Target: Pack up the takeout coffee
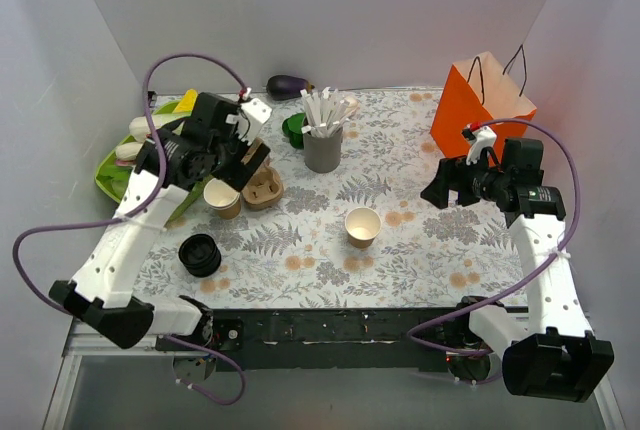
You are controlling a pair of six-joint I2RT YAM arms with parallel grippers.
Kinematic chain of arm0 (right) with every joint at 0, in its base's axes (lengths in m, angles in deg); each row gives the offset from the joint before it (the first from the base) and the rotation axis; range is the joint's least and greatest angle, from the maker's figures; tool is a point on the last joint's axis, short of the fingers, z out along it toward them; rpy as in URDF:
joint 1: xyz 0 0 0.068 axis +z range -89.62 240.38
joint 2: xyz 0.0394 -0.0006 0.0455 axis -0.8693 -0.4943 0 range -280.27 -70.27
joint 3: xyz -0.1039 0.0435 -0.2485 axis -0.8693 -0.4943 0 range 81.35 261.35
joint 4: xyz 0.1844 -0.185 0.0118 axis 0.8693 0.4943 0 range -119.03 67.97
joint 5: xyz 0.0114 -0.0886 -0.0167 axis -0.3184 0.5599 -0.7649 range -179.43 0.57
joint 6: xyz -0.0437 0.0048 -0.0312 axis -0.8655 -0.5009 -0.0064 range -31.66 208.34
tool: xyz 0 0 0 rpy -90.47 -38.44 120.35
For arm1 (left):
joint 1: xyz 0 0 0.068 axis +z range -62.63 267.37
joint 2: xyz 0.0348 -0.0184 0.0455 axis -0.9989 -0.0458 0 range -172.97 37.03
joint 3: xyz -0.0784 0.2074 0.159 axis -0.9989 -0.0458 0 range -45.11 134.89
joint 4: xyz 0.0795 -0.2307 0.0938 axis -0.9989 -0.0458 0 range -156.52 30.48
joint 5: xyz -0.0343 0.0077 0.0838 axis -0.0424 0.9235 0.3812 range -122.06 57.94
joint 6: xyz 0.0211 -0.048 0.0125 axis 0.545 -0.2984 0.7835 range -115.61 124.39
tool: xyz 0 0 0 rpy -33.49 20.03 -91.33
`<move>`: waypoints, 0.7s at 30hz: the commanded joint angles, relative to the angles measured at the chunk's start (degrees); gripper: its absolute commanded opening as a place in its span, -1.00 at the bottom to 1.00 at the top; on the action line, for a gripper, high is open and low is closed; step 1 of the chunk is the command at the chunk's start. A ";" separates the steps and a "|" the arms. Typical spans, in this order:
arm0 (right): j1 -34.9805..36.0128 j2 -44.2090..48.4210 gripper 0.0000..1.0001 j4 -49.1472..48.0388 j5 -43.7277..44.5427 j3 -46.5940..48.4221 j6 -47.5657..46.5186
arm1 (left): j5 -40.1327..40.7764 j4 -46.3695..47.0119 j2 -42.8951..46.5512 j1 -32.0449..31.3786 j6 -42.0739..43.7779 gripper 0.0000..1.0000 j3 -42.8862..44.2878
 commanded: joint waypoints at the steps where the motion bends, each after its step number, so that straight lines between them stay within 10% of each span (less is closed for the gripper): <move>1: -0.16 -2.39 0.88 -4.78 -4.48 1.12 2.39 | -1.75 -9.76 6.05 1.91 0.41 0.68 -7.31; 7: -0.16 -5.03 0.85 -6.02 -4.92 1.04 2.92 | -4.03 -9.76 11.27 3.84 -0.91 0.37 -27.70; 21: -0.16 -4.94 0.85 -4.34 -3.87 1.13 0.37 | -8.78 -9.50 4.85 7.89 -4.52 0.03 -36.33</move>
